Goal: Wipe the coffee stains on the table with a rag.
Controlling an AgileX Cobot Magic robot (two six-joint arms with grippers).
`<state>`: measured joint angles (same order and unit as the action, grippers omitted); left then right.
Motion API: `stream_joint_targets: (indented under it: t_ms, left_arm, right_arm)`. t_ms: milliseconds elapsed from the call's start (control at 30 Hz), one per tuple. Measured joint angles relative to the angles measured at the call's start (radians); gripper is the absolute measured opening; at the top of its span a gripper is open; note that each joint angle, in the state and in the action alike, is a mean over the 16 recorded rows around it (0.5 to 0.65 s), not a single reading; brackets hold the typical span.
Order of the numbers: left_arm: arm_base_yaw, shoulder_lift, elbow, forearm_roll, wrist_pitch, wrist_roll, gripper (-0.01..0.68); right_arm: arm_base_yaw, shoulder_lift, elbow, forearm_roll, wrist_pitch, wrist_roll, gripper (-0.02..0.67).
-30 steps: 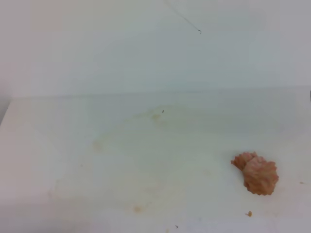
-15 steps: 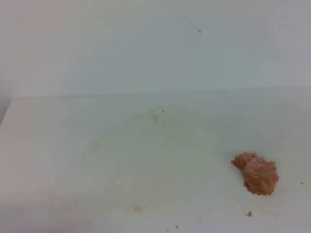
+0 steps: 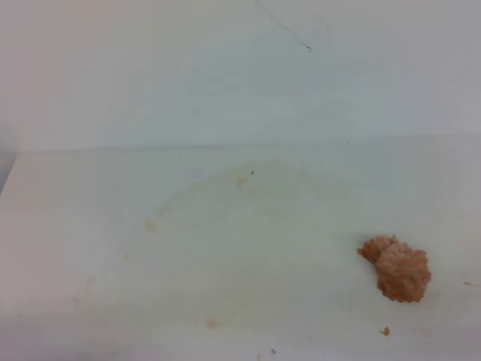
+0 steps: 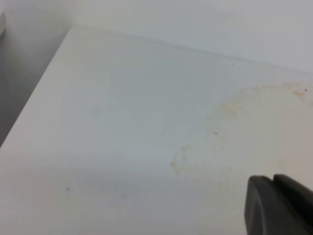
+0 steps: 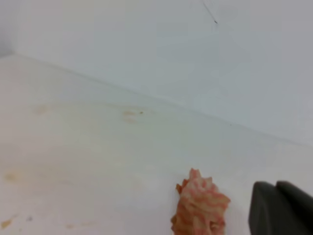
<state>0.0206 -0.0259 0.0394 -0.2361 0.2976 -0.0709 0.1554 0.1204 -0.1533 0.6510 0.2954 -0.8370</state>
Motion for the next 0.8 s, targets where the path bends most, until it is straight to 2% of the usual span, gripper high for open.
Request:
stream_joint_targets:
  t_ms: [233,467,567,800]
  left_arm:
    - [0.001,0.0,0.0,0.0,0.0,0.0,0.001]
    - [0.002,0.0,0.0,-0.001,0.0,0.0,0.001]
    - [0.002,0.0,0.0,-0.001,0.0,0.0,0.001]
    - [0.002,0.0,0.0,0.0,0.0,0.0,0.001]
  right_arm:
    - [-0.045,-0.121,0.138,-0.01,-0.088,0.011,-0.003]
    - [-0.06,-0.147,0.189,-0.055,-0.143,0.062,-0.003]
    - [-0.064,-0.147,0.19,-0.14,-0.133,0.161,-0.003]
    - [-0.074,-0.15,0.19,-0.425,-0.064,0.523,-0.003]
